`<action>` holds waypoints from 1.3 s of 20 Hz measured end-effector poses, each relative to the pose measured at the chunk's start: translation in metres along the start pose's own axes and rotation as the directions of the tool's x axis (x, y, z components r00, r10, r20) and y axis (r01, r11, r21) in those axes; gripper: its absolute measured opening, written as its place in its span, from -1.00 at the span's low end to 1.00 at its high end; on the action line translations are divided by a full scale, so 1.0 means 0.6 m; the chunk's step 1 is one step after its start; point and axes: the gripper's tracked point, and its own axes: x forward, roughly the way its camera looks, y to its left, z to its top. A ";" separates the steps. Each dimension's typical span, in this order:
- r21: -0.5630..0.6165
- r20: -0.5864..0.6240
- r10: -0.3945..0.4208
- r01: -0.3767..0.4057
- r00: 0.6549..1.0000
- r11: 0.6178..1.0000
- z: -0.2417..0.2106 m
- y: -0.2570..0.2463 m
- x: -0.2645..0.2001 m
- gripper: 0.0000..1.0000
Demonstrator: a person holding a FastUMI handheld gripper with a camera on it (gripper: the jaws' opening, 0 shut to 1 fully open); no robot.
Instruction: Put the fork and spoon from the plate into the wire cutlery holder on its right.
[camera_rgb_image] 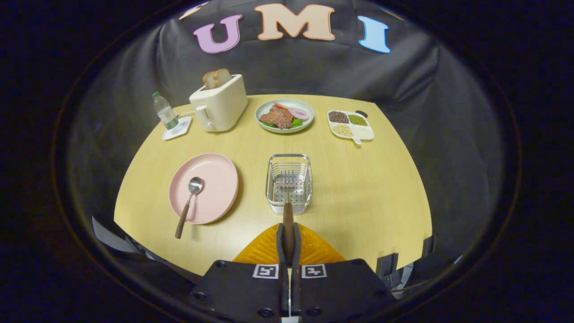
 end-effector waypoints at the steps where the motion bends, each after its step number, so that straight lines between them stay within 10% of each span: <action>1: 0.002 -0.008 -0.007 0.007 1.000 1.000 0.005 -0.005 0.003 -0.91; 11: -0.039 -0.057 -0.010 0.007 0.998 0.999 0.005 0.003 0.039 -0.71; 13: -0.030 -0.041 -0.010 0.009 0.999 1.000 0.006 0.006 0.034 -0.52; 19: -0.019 0.066 -0.023 0.024 0.998 1.000 0.017 0.012 0.015 1.00; 26: 0.058 0.223 -0.073 0.062 0.972 0.996 0.020 0.018 -0.014 1.00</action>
